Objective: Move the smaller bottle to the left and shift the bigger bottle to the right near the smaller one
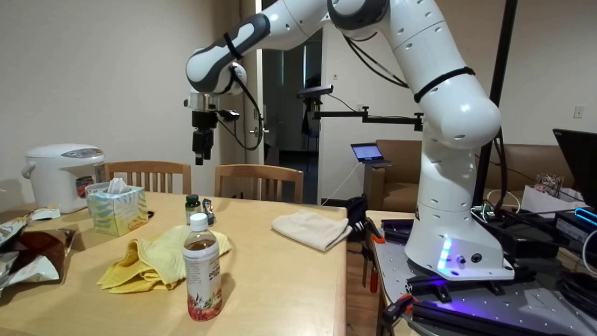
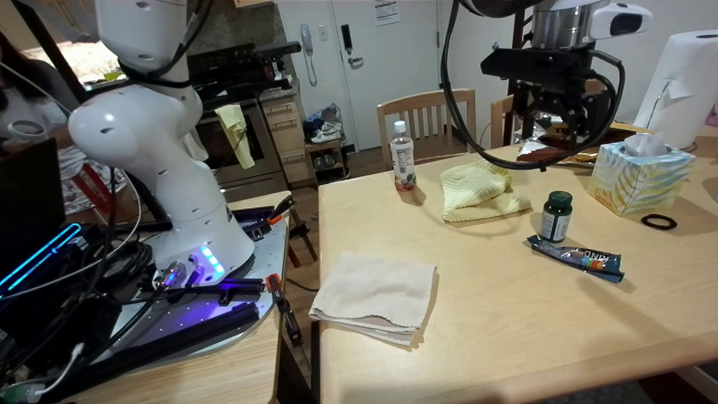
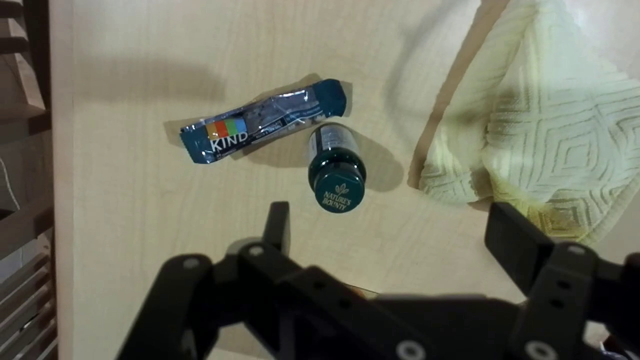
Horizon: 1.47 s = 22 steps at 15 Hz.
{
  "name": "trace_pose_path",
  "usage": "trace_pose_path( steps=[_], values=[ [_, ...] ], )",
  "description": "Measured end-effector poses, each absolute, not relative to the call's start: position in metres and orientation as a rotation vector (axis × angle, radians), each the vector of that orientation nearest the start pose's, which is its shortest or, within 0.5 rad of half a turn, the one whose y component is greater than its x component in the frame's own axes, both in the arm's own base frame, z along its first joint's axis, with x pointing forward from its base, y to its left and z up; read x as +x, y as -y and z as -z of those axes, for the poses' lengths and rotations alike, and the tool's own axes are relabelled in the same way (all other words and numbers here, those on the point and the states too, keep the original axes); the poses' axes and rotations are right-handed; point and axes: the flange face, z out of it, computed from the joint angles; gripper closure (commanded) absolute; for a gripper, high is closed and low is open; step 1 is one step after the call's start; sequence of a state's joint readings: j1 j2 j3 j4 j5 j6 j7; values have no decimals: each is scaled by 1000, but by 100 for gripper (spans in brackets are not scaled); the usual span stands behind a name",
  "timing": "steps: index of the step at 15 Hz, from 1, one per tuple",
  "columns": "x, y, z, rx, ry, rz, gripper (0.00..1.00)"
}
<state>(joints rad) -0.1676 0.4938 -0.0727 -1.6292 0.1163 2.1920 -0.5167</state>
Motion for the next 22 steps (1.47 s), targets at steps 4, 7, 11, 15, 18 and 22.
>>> trace_pose_path(
  steps=[4, 7, 11, 15, 18, 22],
  values=[
    [672, 152, -340, -3085, 350, 152, 0],
    [677, 144, -327, -3069, 365, 145, 0],
    [688, 142, -293, -3052, 371, 83, 0],
    [701, 146, -266, -3054, 325, 55, 0],
    [710, 152, -255, -3071, 208, 55, 0],
    [719, 160, -237, -3106, 33, 35, 0]
  ],
)
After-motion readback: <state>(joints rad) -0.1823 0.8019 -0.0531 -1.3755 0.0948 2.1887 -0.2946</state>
